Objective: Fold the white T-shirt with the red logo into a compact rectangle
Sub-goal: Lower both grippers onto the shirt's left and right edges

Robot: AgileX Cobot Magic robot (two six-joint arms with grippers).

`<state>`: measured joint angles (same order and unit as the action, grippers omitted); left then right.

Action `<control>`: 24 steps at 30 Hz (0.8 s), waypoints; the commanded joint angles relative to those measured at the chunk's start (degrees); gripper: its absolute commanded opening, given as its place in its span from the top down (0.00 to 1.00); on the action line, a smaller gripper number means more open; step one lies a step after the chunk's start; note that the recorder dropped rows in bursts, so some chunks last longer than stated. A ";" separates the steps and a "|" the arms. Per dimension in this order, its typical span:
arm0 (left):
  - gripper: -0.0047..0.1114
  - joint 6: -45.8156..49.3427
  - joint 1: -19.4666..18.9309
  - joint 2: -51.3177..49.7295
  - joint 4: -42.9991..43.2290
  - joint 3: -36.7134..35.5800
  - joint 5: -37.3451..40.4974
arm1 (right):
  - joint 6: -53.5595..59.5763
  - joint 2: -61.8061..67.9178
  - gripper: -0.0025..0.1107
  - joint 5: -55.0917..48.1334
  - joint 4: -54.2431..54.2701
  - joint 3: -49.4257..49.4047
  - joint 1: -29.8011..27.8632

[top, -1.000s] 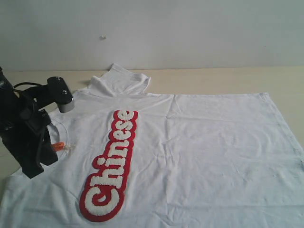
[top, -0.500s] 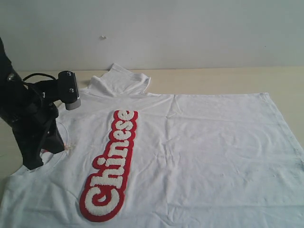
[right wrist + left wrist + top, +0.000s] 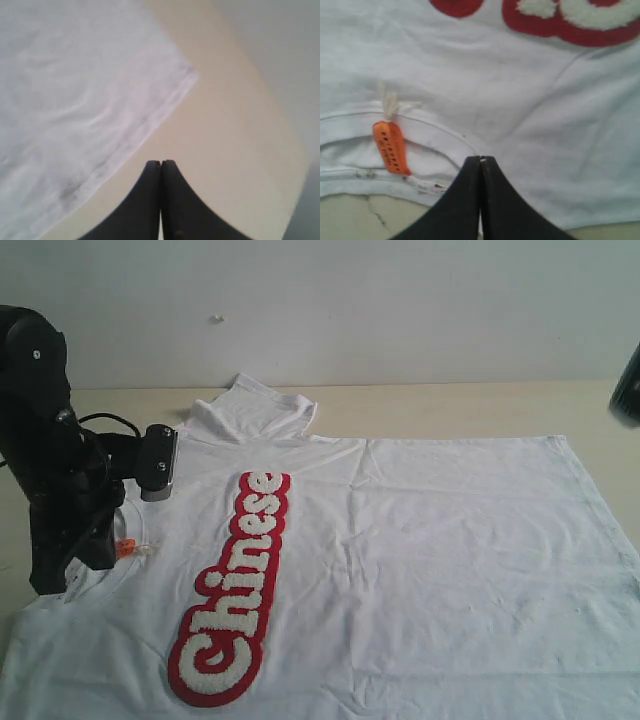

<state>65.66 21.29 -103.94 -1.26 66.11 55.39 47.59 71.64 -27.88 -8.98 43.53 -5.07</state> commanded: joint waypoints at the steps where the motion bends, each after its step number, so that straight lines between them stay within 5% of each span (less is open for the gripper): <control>1: 0.96 5.47 -0.17 0.06 0.66 0.48 -4.63 | 23.11 11.53 0.98 -7.52 13.11 5.36 -0.25; 10: 0.96 10.45 -3.47 -3.40 -0.91 3.91 -3.48 | 25.31 27.63 0.98 -12.45 10.10 12.81 -0.25; 20: 0.96 10.06 -4.75 -7.49 -8.61 5.20 -2.19 | 18.54 28.61 0.98 -11.65 10.10 13.05 -0.25; 24: 0.94 8.75 -4.75 -7.76 -10.35 5.20 -2.19 | 18.43 28.61 0.87 -10.84 10.10 13.05 -0.25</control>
<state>75.68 16.60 -111.62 -9.97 70.77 52.77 66.66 100.23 -39.66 1.41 56.08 -5.07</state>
